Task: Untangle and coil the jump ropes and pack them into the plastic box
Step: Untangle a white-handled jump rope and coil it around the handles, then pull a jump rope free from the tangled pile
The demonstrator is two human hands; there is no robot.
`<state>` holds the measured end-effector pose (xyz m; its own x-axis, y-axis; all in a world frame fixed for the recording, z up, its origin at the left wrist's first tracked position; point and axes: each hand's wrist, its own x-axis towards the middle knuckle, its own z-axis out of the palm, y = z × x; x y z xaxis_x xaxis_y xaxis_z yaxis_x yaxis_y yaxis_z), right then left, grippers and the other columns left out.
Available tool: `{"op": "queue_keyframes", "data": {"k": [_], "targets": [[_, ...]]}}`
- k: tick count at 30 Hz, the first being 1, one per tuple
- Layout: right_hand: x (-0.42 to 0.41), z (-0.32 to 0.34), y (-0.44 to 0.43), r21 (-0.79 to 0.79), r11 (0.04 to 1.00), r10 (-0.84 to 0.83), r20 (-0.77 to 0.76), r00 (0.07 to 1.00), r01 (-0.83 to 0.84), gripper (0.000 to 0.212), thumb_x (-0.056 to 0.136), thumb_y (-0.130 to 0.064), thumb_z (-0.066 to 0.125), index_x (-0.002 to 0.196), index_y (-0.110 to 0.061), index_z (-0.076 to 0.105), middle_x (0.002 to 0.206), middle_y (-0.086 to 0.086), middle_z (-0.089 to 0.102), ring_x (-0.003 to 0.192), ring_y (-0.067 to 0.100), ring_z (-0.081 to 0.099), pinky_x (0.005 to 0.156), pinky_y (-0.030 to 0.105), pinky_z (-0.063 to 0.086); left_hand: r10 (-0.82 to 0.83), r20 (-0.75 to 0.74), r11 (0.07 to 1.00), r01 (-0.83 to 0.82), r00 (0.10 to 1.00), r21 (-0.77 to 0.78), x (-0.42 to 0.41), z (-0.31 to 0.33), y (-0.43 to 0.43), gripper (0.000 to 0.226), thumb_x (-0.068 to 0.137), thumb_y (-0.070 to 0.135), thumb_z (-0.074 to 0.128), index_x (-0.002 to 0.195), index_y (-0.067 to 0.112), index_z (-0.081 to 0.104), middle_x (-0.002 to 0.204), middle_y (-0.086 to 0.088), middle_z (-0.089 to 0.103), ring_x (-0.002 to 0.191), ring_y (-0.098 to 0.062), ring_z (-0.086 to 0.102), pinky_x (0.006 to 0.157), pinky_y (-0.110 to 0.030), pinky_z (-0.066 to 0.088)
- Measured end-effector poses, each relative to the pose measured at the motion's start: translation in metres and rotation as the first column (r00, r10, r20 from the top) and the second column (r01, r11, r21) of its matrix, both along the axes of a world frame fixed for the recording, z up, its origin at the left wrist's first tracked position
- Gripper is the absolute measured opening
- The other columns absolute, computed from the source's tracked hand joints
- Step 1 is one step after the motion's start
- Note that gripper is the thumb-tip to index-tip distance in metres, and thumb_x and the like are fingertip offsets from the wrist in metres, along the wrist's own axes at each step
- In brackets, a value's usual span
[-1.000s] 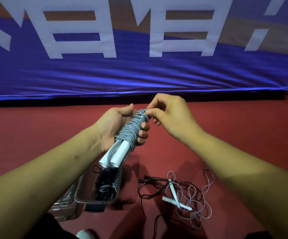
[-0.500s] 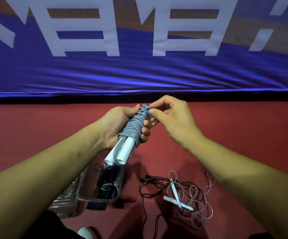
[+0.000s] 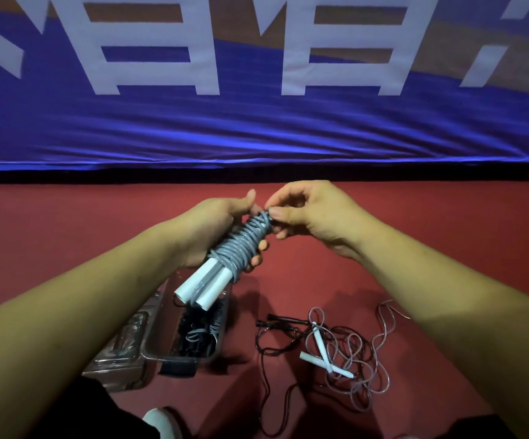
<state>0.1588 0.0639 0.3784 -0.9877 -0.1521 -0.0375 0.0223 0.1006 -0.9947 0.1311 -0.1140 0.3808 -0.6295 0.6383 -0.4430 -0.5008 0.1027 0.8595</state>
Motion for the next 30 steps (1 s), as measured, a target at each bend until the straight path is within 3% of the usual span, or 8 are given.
{"op": "queue_keyframes", "data": {"k": [2, 5, 12, 16, 19, 24, 26, 30], "targets": [[0.0, -0.002, 0.002, 0.081, 0.997, -0.007, 0.023, 1.0, 0.005, 0.012, 0.087, 0.003, 0.064, 0.08, -0.007, 0.064, 0.074, 0.01, 0.062, 0.065, 0.014, 0.061, 0.057, 0.026, 0.052, -0.051, -0.097, 0.998, 0.046, 0.994, -0.05, -0.001, -0.003, -0.001, 0.044, 0.088, 0.058, 0.05, 0.102, 0.016, 0.045, 0.07, -0.015, 0.058, 0.055, -0.026, 0.057, 0.05, -0.031, 0.052], [-0.004, -0.006, 0.002, 0.083, 0.992, -0.101, 0.032, 0.994, 0.098, 0.014, 0.091, -0.002, 0.06, 0.078, -0.007, 0.064, 0.079, 0.011, 0.063, 0.07, 0.014, 0.057, 0.056, 0.024, 0.045, -0.093, -0.22, 0.994, 0.078, 0.971, -0.076, 0.0, -0.009, 0.002, 0.039, 0.083, 0.041, 0.065, 0.102, 0.02, 0.038, 0.071, -0.011, 0.058, 0.053, -0.024, 0.056, 0.045, -0.029, 0.049], [-0.012, -0.013, -0.001, -0.075, 0.943, -0.314, 0.133, 0.94, 0.326, 0.026, 0.096, -0.002, 0.05, 0.072, -0.01, 0.055, 0.071, 0.005, 0.053, 0.06, 0.008, 0.05, 0.053, 0.023, 0.045, -0.068, -0.204, 0.997, 0.057, 0.977, -0.062, -0.003, -0.018, 0.008, 0.034, 0.082, 0.03, 0.067, 0.102, 0.02, 0.04, 0.071, -0.012, 0.057, 0.052, -0.025, 0.057, 0.048, -0.031, 0.051], [-0.015, -0.015, 0.001, -0.167, 0.924, -0.31, 0.195, 0.931, 0.343, 0.025, 0.097, -0.004, 0.052, 0.073, -0.011, 0.054, 0.072, 0.004, 0.055, 0.064, 0.012, 0.052, 0.06, 0.026, 0.048, -0.047, -0.186, 0.998, 0.038, 0.981, -0.052, -0.008, -0.024, -0.002, 0.046, 0.085, 0.006, 0.066, 0.124, 0.022, 0.049, 0.076, -0.013, 0.062, 0.061, -0.029, 0.065, 0.059, -0.037, 0.056], [-0.021, -0.033, -0.003, -0.157, 0.913, -0.328, 0.263, 0.907, 0.376, 0.02, 0.094, -0.003, 0.057, 0.075, -0.01, 0.056, 0.074, 0.007, 0.057, 0.066, 0.014, 0.054, 0.061, 0.028, 0.05, 0.031, -0.223, 0.985, -0.068, 0.974, -0.16, -0.016, -0.043, -0.011, 0.039, 0.087, -0.007, 0.062, 0.119, 0.006, 0.044, 0.076, -0.016, 0.066, 0.058, -0.027, 0.067, 0.055, -0.034, 0.056], [-0.038, -0.083, -0.01, 0.0, 0.936, -0.321, 0.405, 0.856, 0.351, 0.013, 0.096, -0.014, 0.057, 0.083, -0.012, 0.053, 0.076, 0.008, 0.055, 0.064, 0.016, 0.053, 0.058, 0.03, 0.049, 0.06, -0.247, 0.896, -0.161, 0.967, -0.413, -0.037, -0.103, -0.038, 0.027, 0.081, 0.0, 0.073, 0.093, 0.008, 0.05, 0.072, -0.013, 0.06, 0.062, -0.025, 0.059, 0.061, -0.033, 0.049], [-0.043, -0.113, -0.004, 0.044, 0.94, -0.314, 0.506, 0.803, 0.34, 0.016, 0.097, -0.017, 0.055, 0.082, -0.011, 0.053, 0.075, 0.007, 0.056, 0.061, 0.017, 0.053, 0.055, 0.029, 0.05, 0.044, -0.232, 0.83, -0.165, 0.972, -0.533, -0.046, -0.131, -0.055, 0.032, 0.078, 0.001, 0.076, 0.094, 0.008, 0.049, 0.077, -0.017, 0.059, 0.066, -0.026, 0.059, 0.063, -0.036, 0.048], [-0.045, -0.195, -0.002, 0.212, 0.915, -0.401, 0.581, 0.709, 0.344, 0.022, 0.096, -0.017, 0.053, 0.075, -0.01, 0.052, 0.072, 0.006, 0.056, 0.058, 0.016, 0.05, 0.053, 0.026, 0.044, 0.086, -0.322, 0.688, -0.29, 0.943, -0.665, -0.057, -0.189, -0.079, 0.037, 0.076, 0.004, 0.077, 0.103, 0.009, 0.053, 0.08, -0.018, 0.062, 0.058, -0.022, 0.056, 0.051, -0.029, 0.05]]}}
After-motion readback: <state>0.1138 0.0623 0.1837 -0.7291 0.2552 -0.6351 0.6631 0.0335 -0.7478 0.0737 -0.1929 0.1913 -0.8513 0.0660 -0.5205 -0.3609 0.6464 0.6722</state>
